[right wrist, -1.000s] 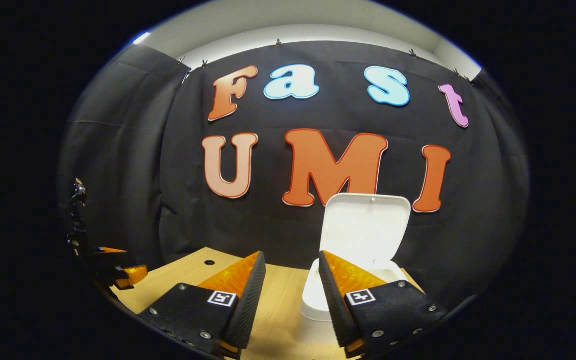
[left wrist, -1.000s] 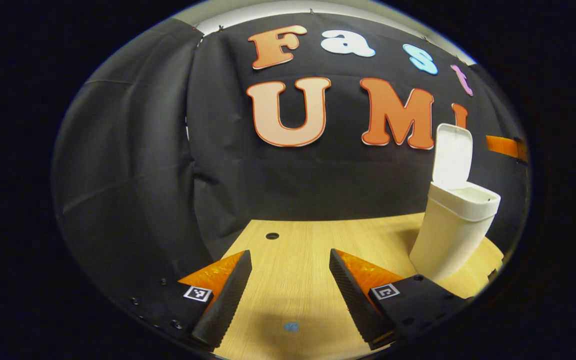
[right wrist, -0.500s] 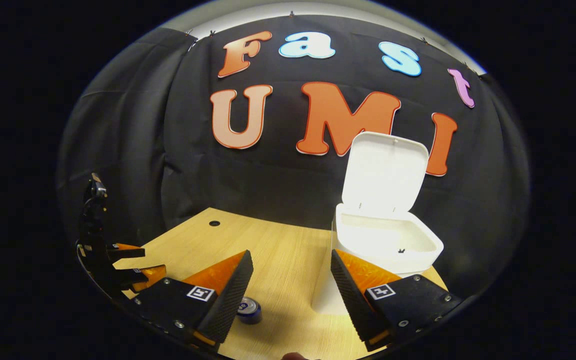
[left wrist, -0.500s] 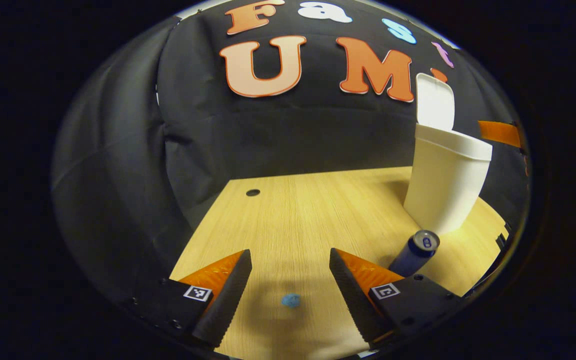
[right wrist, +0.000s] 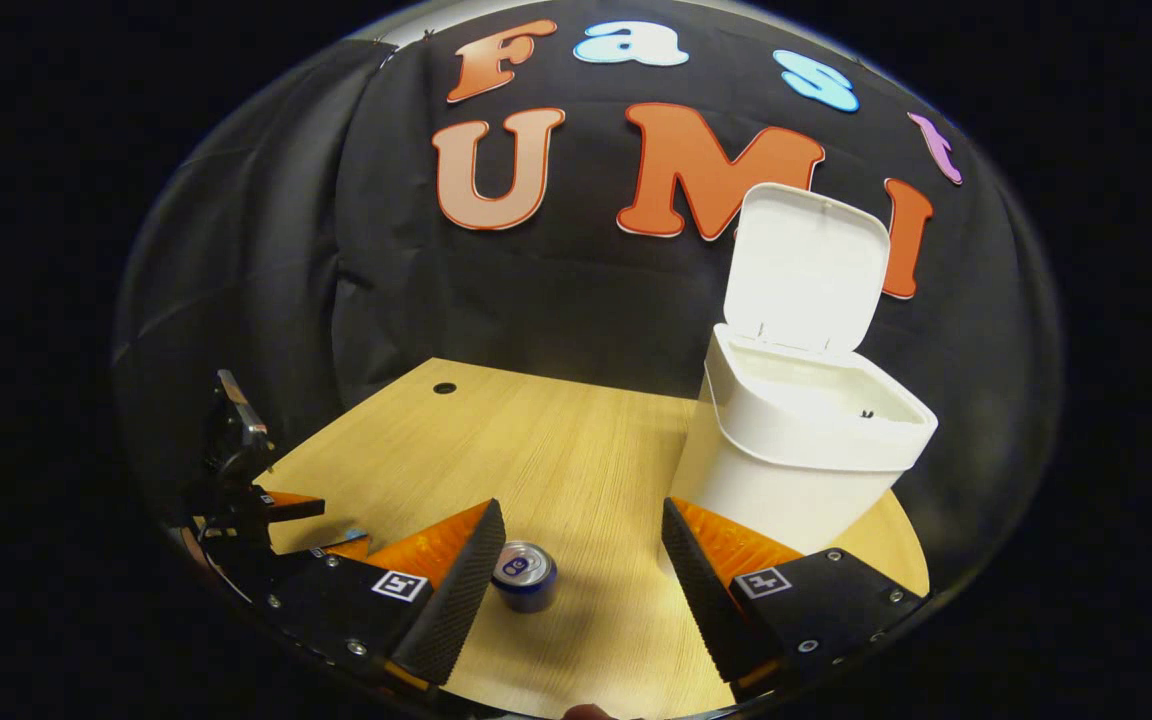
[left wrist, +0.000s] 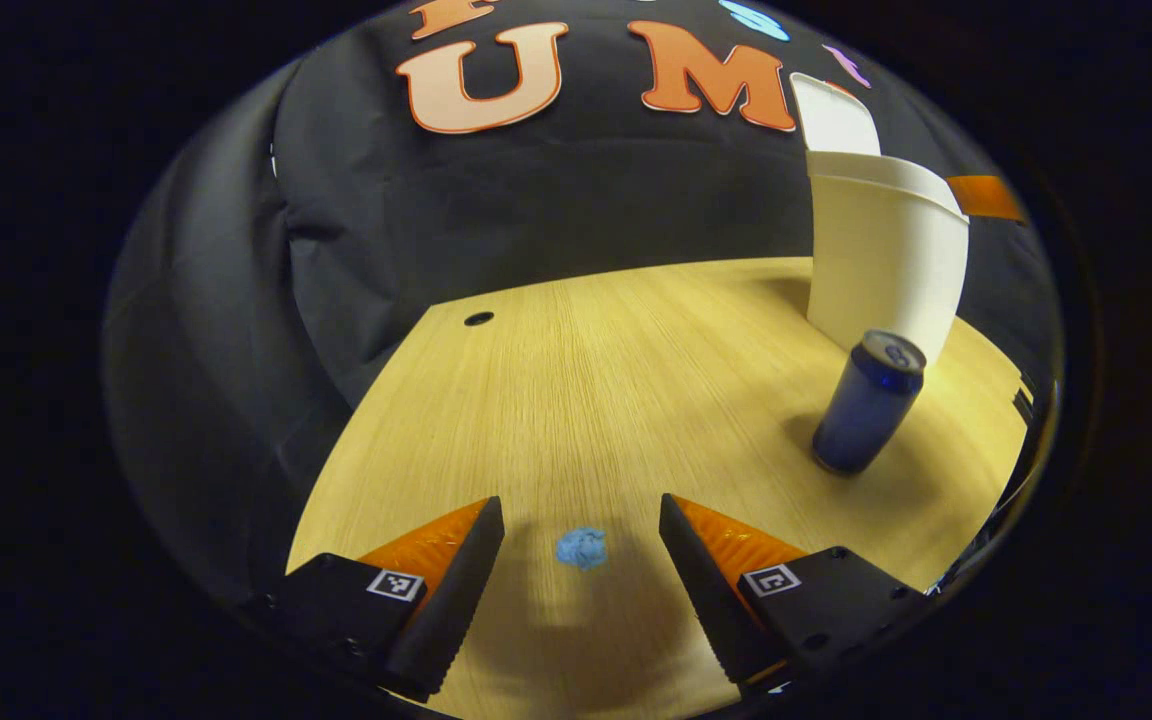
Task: Press the lid of the desktop garbage bin to open it, pick up the crumpled paper on the desktop and throw it into the bin, then pick up the pop can on the desktop and drop it into the bin, and finally close the garbage bin lid.
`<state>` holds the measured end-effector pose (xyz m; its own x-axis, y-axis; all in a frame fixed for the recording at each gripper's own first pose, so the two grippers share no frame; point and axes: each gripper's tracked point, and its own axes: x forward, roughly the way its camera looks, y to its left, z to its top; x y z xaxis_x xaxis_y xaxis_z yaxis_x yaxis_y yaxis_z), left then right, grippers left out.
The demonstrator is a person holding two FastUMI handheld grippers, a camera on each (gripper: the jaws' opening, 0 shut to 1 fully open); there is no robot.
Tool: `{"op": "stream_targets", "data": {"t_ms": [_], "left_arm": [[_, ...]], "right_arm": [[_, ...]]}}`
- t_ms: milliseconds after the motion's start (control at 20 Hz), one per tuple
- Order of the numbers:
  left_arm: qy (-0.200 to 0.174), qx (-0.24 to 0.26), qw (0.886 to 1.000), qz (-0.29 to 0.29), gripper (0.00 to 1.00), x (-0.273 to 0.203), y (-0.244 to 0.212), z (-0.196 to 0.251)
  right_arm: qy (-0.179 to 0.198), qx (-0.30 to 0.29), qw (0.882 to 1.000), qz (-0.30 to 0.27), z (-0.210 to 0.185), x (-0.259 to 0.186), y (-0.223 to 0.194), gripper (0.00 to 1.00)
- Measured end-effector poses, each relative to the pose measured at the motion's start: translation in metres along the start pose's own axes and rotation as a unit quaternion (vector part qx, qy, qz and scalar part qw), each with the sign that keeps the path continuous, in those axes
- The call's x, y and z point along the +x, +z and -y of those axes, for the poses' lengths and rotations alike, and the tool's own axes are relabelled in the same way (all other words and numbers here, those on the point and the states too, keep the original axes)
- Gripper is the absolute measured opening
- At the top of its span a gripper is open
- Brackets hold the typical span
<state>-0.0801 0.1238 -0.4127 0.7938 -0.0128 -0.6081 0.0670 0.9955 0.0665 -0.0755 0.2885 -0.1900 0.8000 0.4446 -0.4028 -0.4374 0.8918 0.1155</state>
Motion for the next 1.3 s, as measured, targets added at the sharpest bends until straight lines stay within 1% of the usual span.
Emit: {"op": "stream_targets", "data": {"t_ms": [100, 150, 200, 250, 300, 350, 400, 450, 500, 550, 600, 700, 750, 850, 950, 1100, 1300], "left_arm": [[-0.006, -0.002, 1.0, -0.006, 1.0, 0.007, -0.011, 0.005], [-0.009, -0.004, 1.0, -0.007, 0.95, 0.012, -0.016, 0.005], [-0.01, -0.006, 1.0, -0.009, 1.0, 0.014, -0.021, 0.005], [-0.01, -0.008, 1.0, -0.013, 0.95, 0.019, -0.024, 0.005], [-0.009, -0.013, 1.0, -0.008, 0.95, 0.023, -0.024, 0.004], [-0.012, -0.017, 1.0, -0.006, 1.0, 0.027, -0.025, 0.006], [-0.017, -0.023, 1.0, 0.0, 1.0, 0.028, -0.024, 0.008], [-0.022, -0.026, 0.999, 0.004, 0.99, 0.03, -0.022, 0.01], [-0.03, -0.029, 0.999, 0.002, 0.95, 0.032, -0.024, 0.014], [-0.036, -0.031, 0.999, 0.004, 0.81, 0.035, -0.023, 0.017], [-0.032, -0.035, 0.999, 0.003, 0.8, 0.034, -0.024, 0.015], [-0.032, -0.041, 0.999, -0.001, 0.24, 0.03, -0.024, 0.014], [-0.018, -0.038, 0.999, -0.003, 0.3, 0.035, -0.025, 0.008], [-0.021, -0.048, 0.999, -0.013, 0.18, 0.027, -0.026, 0.005], [-0.025, -0.057, 0.998, -0.006, 0.18, 0.024, -0.014, 0.005], [-0.016, -0.06, 0.998, 0.016, 0.19, 0.018, 0.009, -0.007], [-0.014, -0.067, 0.997, 0.044, 0.18, -0.002, 0.039, -0.018]], "right_arm": [[0.003, 0.002, 1.0, -0.014, -0.004, 0.001, -0.009, 0.96], [0.005, 0.002, 1.0, -0.02, -0.006, 0.003, -0.012, 0.96], [0.009, 0.002, 1.0, -0.028, -0.008, 0.005, -0.015, 0.96], [0.014, 0.001, 0.999, -0.041, -0.012, 0.006, -0.022, 0.96], [0.021, 0.002, 0.998, -0.055, -0.017, 0.007, -0.03, 0.95], [0.031, 0.005, 0.997, -0.066, -0.024, 0.006, -0.035, 0.96], [0.035, 0.007, 0.997, -0.07, -0.026, 0.007, -0.037, 0.97], [0.038, 0.006, 0.997, -0.072, -0.03, 0.008, -0.039, 0.97], [0.041, 0.007, 0.996, -0.075, -0.033, 0.008, -0.04, 0.96], [0.046, 0.007, 0.996, -0.08, -0.036, 0.009, -0.044, 0.96], [0.05, 0.008, 0.995, -0.082, -0.038, 0.01, -0.046, 0.96], [0.055, 0.003, 0.995, -0.087, -0.043, 0.014, -0.052, 0.96], [0.058, 0.001, 0.994, -0.091, -0.045, 0.016, -0.057, 0.97], [0.063, 0.001, 0.993, -0.097, -0.05, 0.019, -0.064, 0.97], [0.067, -0.001, 0.992, -0.106, -0.054, 0.023, -0.073, 0.97], [0.07, -0.002, 0.991, -0.114, -0.057, 0.032, -0.085, 0.97], [0.066, -0.012, 0.988, -0.142, -0.056, 0.048, -0.106, 0.97]]}}
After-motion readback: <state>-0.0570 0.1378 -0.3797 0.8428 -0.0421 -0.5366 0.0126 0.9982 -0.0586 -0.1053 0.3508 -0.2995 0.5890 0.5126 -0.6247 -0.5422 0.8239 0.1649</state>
